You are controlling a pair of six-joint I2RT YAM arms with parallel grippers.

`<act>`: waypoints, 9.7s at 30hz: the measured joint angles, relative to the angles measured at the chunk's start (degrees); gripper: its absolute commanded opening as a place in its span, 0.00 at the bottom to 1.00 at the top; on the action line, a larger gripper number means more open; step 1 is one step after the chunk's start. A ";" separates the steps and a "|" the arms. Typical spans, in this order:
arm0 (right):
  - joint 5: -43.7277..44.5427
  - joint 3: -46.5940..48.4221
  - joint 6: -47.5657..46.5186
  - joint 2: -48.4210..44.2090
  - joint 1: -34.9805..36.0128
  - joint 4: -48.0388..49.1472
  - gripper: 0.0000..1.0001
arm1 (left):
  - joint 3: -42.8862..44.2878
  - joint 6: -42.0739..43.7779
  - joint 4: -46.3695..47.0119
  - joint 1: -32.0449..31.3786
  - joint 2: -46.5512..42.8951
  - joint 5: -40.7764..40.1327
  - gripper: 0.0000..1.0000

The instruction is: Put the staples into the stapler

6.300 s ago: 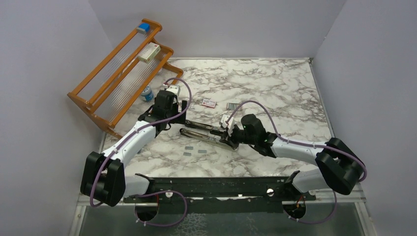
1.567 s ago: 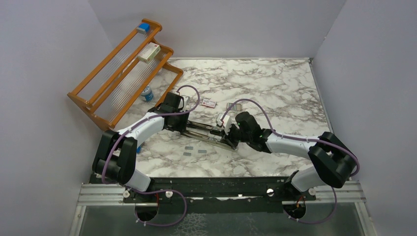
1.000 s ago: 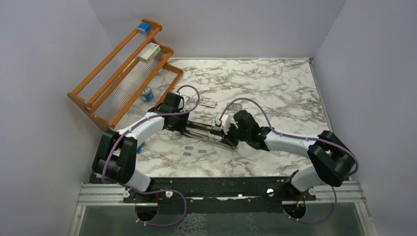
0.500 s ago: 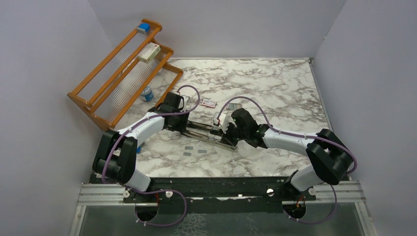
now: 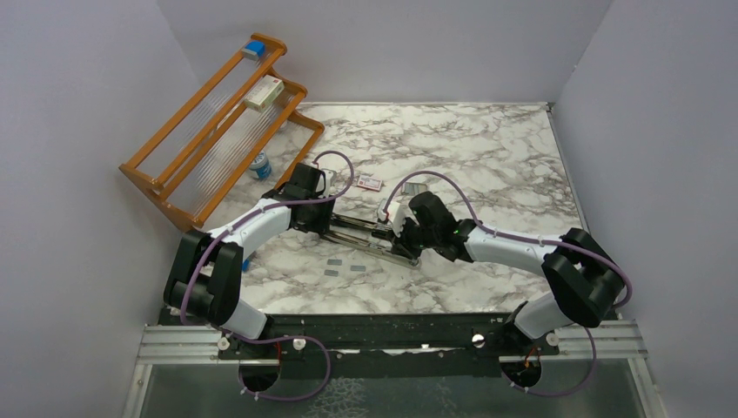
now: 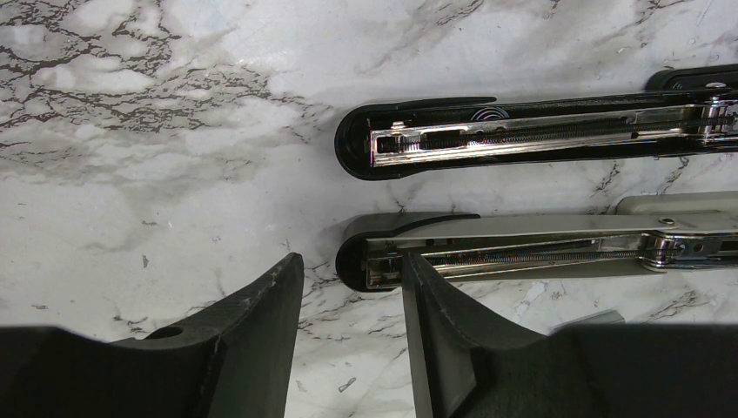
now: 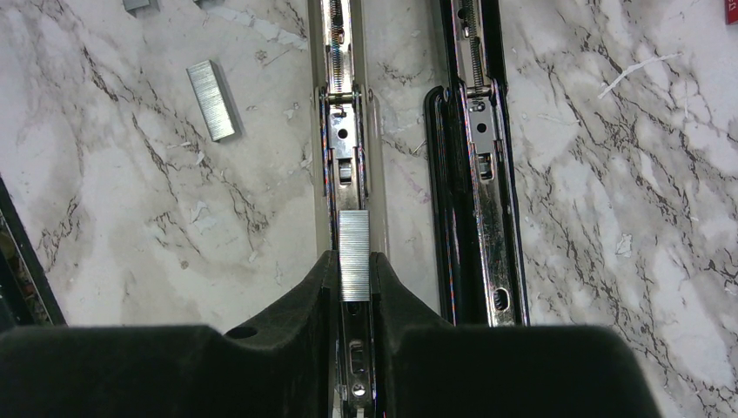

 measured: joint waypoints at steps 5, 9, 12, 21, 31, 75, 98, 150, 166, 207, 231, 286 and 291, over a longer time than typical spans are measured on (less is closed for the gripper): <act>0.00 0.17 -0.24 0.02 0.00 -0.55 0.15 | 0.00 0.00 0.00 0.00 0.02 0.02 0.48; 0.00 0.31 -0.61 0.00 0.00 -1.01 0.18 | 0.04 0.00 -0.02 0.00 0.04 0.00 0.48; -0.02 0.35 -0.63 0.00 0.00 -1.18 0.20 | 0.09 0.02 -0.09 0.00 0.07 0.00 0.48; 0.00 0.63 -0.98 0.00 0.00 -1.97 0.26 | 0.09 0.02 -0.09 0.00 0.15 0.07 0.48; 0.00 0.92 -1.07 0.00 0.00 -2.73 0.26 | 0.11 0.24 -0.09 0.00 0.15 0.20 0.48; 0.50 -1.01 10.58 -2.58 0.00 4.42 0.35 | 1.92 1.07 -0.31 0.00 1.40 0.35 0.24; 0.48 -1.01 11.37 -2.08 0.00 5.22 0.36 | 2.14 1.88 -0.02 0.02 1.40 -0.33 0.00; -1.09 -0.63 16.02 2.14 -3.32 4.66 0.25 | 2.14 1.92 -0.02 0.02 1.40 -0.39 0.00; -1.75 0.20 15.96 2.12 -3.82 3.10 0.15 | 2.14 1.97 -0.04 0.02 1.40 -0.46 0.00; -1.60 -2.16 18.75 -4.66 -4.22 3.78 0.46 | 1.11 -1.01 0.92 0.07 -3.13 -3.15 0.46; -1.22 -2.91 19.19 -6.86 -4.22 3.74 0.47 | -8.39 -18.93 8.92 0.13 -7.39 -3.74 0.62; -3.98 -3.26 31.41 2.49 -6.73 11.34 0.50 | -8.96 -21.14 12.68 0.76 -4.52 -8.22 0.43; -4.35 -3.26 32.48 4.04 -6.73 11.82 0.50 | -8.96 -21.11 12.68 0.76 -4.52 -8.20 0.43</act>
